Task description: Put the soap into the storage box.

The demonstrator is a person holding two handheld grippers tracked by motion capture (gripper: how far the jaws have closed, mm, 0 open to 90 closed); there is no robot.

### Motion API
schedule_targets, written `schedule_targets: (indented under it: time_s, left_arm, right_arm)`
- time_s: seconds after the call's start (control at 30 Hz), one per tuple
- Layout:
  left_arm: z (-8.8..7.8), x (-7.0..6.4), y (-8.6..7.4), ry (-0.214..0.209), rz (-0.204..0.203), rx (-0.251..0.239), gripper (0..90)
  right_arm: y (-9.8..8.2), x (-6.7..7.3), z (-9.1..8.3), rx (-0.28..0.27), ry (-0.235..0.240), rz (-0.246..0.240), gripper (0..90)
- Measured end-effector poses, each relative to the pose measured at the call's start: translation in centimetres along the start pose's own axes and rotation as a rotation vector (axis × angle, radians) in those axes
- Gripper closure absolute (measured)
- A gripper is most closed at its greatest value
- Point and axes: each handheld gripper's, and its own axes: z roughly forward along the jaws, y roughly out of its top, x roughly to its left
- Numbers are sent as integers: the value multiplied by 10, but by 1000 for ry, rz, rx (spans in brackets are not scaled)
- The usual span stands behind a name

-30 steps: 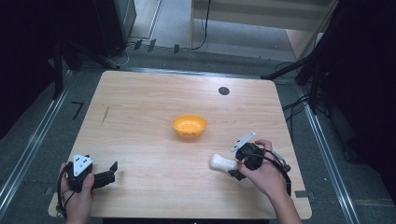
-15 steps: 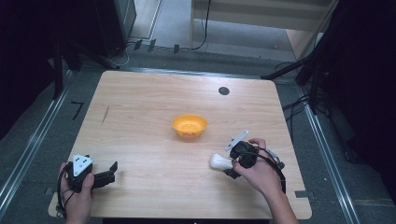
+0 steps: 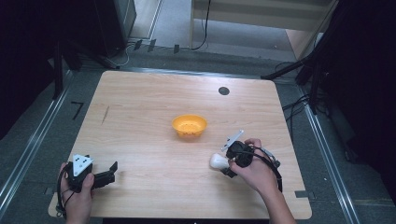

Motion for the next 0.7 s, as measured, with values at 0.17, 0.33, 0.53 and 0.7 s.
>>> schedule_targets:
  time_s: [0.17,0.33,0.53,0.7]
  left_arm:
    - [0,0,0,0,0,1,0]
    - [0,0,0,-2,-1,-1,0]
    - [0,0,0,-2,1,-1,0]
    - [0,0,0,-3,1,-1,0]
  right_arm:
    - [1,0,2,5,3,1,296]
    - [3,1,4,9,11,-3,329]
    - [5,1,8,20,15,-12,369]
    - [6,2,10,27,20,-16,395]
